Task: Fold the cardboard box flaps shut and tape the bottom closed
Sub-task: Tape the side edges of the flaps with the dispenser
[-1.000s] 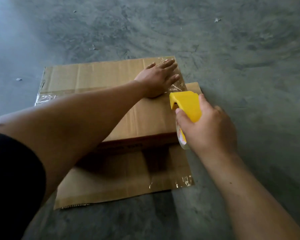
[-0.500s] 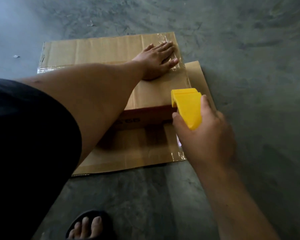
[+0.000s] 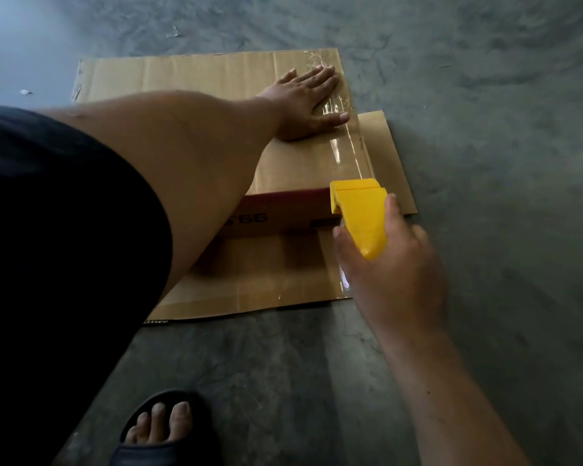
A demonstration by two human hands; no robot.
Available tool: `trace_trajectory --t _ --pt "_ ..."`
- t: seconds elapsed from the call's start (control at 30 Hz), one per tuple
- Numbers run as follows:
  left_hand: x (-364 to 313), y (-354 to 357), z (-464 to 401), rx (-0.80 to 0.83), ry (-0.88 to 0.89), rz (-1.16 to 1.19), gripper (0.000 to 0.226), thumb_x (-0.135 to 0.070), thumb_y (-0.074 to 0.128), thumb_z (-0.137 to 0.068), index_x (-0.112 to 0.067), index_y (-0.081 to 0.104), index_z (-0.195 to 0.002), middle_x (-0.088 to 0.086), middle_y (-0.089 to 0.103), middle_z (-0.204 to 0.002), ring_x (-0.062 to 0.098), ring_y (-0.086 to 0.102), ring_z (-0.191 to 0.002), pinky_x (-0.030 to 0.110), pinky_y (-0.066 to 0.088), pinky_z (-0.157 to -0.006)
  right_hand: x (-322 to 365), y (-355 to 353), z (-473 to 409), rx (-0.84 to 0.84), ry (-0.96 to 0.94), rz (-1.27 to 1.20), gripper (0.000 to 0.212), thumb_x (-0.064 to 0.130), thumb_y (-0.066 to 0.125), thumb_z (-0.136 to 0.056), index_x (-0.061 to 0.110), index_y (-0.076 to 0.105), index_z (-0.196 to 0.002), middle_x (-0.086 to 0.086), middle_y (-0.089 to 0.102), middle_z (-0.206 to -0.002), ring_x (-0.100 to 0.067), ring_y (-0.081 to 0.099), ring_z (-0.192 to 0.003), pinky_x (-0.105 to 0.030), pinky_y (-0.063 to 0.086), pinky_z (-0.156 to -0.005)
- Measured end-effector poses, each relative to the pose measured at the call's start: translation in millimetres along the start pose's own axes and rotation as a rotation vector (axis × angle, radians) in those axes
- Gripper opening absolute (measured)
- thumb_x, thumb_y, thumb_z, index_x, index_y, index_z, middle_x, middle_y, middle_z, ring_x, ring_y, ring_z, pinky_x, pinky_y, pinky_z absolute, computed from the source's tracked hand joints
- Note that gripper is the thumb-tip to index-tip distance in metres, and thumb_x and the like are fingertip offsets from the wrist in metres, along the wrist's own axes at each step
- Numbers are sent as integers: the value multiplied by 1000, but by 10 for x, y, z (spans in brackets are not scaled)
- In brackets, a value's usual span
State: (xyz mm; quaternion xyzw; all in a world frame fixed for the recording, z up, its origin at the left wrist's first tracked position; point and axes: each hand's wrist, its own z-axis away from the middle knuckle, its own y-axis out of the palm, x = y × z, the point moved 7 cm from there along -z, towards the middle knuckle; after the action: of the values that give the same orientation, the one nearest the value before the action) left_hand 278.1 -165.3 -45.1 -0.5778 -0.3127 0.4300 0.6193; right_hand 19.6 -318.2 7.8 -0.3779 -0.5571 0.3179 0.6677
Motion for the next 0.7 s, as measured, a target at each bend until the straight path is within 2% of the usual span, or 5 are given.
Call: trace_trajectory --t 0.1,0.23,0.37,0.5,0.7 --pt "-14 1 9 4 9 -6 105 -89 12 -81 -22 -1 -160 -2 -4 -168 12 -7 -153 43 -2 -124 -5 0 17 -12 -2 -14 82 66 42 -87 25 16 -153 5 32 -101 -9 33 -86 -27 26 -61" --pt "-5 -13 -7 0 4 -9 107 -91 14 -79 -22 -1 -160 -3 -4 -168 12 -7 -153 42 -2 -124 -41 61 11 -4 17 1 82 66 42 -87 27 15 -154 5 31 -100 -10 33 -85 -22 23 -54" --pt "-2 0 -12 -5 0 -10 113 -95 18 -76 -22 -1 -160 -4 -5 -168 12 -7 -153 42 -3 -124 -85 149 11 -1 34 -7 81 66 41 -87 29 13 -153 2 37 -103 -10 34 -86 -26 29 -65" --pt "-62 -55 44 13 -25 -6 113 -94 25 -77 -22 0 -160 -3 -3 -168 13 -6 -153 42 -2 -124 -121 187 -10 -7 40 9 81 66 42 -87 29 13 -153 2 37 -104 -10 34 -86 -21 22 -54" --pt "-338 -106 293 -66 -44 68 77 -64 34 -98 -20 19 -159 0 12 -167 17 9 -154 43 6 -123 -160 171 -14 -52 18 9 81 65 43 -87 25 18 -153 2 35 -97 -13 37 -78 -17 19 -50"
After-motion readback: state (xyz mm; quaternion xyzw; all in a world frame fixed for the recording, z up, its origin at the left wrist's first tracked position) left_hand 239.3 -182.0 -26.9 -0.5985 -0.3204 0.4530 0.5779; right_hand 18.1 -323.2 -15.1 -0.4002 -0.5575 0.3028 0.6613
